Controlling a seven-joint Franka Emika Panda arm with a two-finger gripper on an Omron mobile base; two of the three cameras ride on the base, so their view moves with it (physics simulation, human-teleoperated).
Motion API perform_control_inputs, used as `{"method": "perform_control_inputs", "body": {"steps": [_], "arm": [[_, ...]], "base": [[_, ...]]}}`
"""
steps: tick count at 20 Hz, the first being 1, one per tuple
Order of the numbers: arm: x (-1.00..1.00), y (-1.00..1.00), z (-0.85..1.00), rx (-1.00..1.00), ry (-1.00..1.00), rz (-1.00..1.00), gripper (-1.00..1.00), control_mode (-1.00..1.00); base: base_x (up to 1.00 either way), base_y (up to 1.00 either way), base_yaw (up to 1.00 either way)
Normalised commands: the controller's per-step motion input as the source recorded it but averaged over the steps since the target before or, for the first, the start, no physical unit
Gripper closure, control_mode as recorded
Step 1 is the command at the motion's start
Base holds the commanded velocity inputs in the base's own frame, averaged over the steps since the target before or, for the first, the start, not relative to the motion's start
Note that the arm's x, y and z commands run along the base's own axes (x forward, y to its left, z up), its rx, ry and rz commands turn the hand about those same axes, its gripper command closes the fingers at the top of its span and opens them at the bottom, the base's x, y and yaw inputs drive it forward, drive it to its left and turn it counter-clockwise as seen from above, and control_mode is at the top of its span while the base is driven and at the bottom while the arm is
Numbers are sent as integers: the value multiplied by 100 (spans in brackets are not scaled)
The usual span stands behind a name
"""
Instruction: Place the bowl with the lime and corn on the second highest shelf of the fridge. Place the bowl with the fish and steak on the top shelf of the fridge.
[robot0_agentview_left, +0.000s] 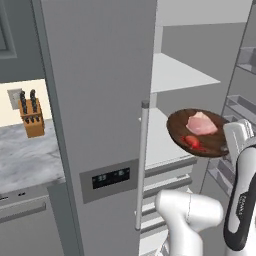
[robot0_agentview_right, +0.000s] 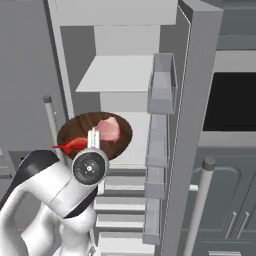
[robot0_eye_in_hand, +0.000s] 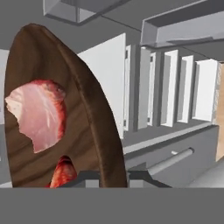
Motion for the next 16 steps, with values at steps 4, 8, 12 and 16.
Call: {"method": "perform_control_inputs", "body": {"steps": [4, 8, 12, 16], "arm": [[47, 17, 100, -4, -6, -7, 100, -100], [55, 2, 100, -1, 0, -13, 100, -100], [52, -24, 96, 0, 3, -8, 100, -100], [96, -4, 41, 0, 2, 0, 100, -100]], "base": [[0, 0, 0], [0, 0, 0], [0, 0, 0], [0, 0, 0]]}}
